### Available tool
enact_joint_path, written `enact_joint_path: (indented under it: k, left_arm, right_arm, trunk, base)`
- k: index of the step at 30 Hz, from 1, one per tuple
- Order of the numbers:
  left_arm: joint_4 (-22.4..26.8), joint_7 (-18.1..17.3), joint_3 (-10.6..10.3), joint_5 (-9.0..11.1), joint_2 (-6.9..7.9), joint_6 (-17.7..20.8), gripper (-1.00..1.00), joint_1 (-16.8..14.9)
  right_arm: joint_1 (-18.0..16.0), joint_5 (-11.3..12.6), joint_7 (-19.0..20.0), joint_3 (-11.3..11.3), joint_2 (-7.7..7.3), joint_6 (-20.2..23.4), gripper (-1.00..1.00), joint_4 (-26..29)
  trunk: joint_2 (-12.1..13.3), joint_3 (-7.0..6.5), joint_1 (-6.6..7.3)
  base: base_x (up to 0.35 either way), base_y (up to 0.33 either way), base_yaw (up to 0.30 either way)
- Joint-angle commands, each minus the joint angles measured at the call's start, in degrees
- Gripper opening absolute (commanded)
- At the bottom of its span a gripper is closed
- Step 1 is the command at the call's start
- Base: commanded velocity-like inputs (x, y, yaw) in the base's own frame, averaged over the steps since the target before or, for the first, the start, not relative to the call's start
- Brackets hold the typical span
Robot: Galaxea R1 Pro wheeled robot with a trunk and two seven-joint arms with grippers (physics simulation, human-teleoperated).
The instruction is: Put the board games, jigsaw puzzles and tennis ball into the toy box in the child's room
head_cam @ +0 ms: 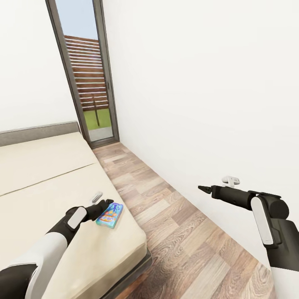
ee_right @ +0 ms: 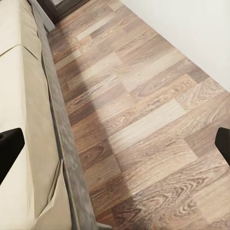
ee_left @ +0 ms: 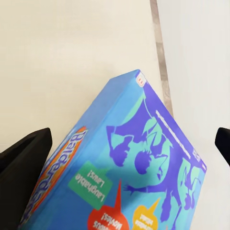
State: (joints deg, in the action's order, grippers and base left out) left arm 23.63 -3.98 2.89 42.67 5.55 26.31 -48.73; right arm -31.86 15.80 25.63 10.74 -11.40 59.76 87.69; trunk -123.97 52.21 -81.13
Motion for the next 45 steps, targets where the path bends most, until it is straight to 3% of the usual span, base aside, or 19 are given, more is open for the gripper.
enact_joint_path:
  k: [1, 28, 45]
  left_arm:
    - [-0.1, 0.0, 0.2, 0.0, -0.03, 0.6, 1.0, 0.0]
    - [-0.1, 0.2, 0.2, 0.0, 0.02, 0.6, 1.0, 0.0]
    - [-0.1, 0.2, 0.2, -0.1, 0.01, 0.5, 1.0, 0.0]
  right_arm:
    - [0.0, -0.3, 0.5, 0.1, 0.02, 0.2, 1.0, 0.0]
    - [0.0, -0.3, 0.5, 0.0, 0.11, 0.2, 1.0, 0.0]
    - [0.0, -0.3, 0.5, 0.0, 0.15, 0.2, 1.0, 0.0]
  trunk:
    - [0.0, 0.07, 0.0]
    - [0.0, 0.07, 0.0]
    - [0.0, 0.07, 0.0]
  base:
    - [0.0, 0.0, -0.006]
    - [-0.03, -0.03, -0.007]
    - [-0.003, -0.003, -0.182]
